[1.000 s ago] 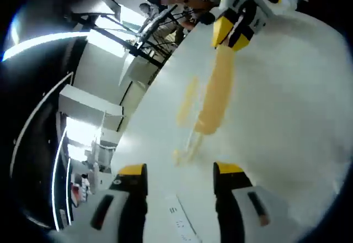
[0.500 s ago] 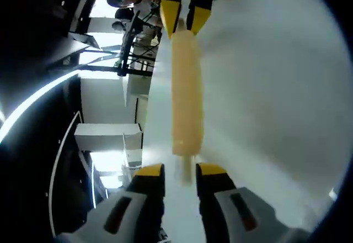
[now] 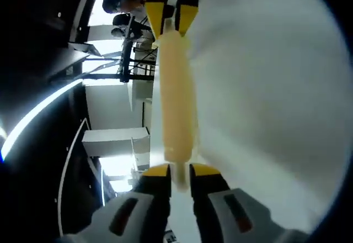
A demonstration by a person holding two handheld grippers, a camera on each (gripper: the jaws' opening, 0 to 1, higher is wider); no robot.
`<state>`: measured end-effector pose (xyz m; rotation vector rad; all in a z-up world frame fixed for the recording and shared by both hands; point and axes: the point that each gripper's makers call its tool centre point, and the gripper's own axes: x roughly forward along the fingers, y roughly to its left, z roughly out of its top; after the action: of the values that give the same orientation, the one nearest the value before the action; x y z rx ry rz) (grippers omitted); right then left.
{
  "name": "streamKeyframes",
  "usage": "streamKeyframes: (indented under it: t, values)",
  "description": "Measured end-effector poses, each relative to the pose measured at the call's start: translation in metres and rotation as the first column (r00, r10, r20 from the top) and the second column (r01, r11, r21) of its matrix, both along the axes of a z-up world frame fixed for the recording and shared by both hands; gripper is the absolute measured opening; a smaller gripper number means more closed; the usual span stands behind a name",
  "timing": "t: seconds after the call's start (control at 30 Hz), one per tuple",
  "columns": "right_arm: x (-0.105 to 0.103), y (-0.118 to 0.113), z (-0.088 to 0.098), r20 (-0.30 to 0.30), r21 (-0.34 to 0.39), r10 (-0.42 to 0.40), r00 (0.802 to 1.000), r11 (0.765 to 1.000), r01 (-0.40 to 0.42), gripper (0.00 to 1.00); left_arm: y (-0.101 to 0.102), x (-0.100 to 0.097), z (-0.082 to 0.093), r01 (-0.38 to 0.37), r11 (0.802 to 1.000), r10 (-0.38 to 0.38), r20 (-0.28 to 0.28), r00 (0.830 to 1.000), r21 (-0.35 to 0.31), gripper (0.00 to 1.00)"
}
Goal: Snap each plastic latch of the storage box into its locked position after aligning the lid with the box until every specified latch is closed and the lid sits flush.
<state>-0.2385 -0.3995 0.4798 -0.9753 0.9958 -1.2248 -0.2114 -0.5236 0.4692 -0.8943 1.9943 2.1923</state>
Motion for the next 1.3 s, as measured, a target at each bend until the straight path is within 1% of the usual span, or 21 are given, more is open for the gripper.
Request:
streamKeyframes:
  t: [0.3, 0.43, 0.47, 0.73, 0.93, 1.3]
  values:
    - [-0.003, 0.001, 0.005, -0.013, -0.017, -0.005, 1.000, 1.000, 0.005, 0.07, 0.004, 0.000, 0.010, -0.011, 1.000, 0.010, -0.043, 0.999, -0.020, 0.11]
    - [-0.003, 0.001, 0.007, -0.013, -0.021, -0.007, 1.000, 1.000, 0.007, 0.07, 0.005, 0.000, 0.014, -0.012, 0.999, 0.011, -0.051, 0.999, -0.029, 0.10]
    - [-0.004, 0.001, 0.008, -0.023, -0.025, -0.010, 1.000, 1.000, 0.009, 0.07, 0.006, 0.000, 0.016, -0.013, 0.999, 0.011, -0.058, 0.998, -0.035, 0.10]
    - [-0.006, 0.003, 0.012, -0.038, -0.034, -0.017, 0.999, 0.999, 0.016, 0.07, 0.009, -0.001, 0.021, -0.009, 0.999, 0.006, -0.075, 0.997, -0.048, 0.10]
    - [-0.005, 0.003, 0.016, -0.056, -0.050, -0.019, 0.998, 0.999, 0.016, 0.07, 0.011, 0.002, 0.028, -0.009, 0.998, 0.003, -0.091, 0.996, -0.063, 0.09]
    - [-0.001, 0.005, 0.026, -0.070, -0.067, -0.018, 0.997, 0.998, 0.014, 0.07, 0.014, 0.009, 0.040, -0.015, 0.996, 0.005, -0.119, 0.993, -0.087, 0.09]
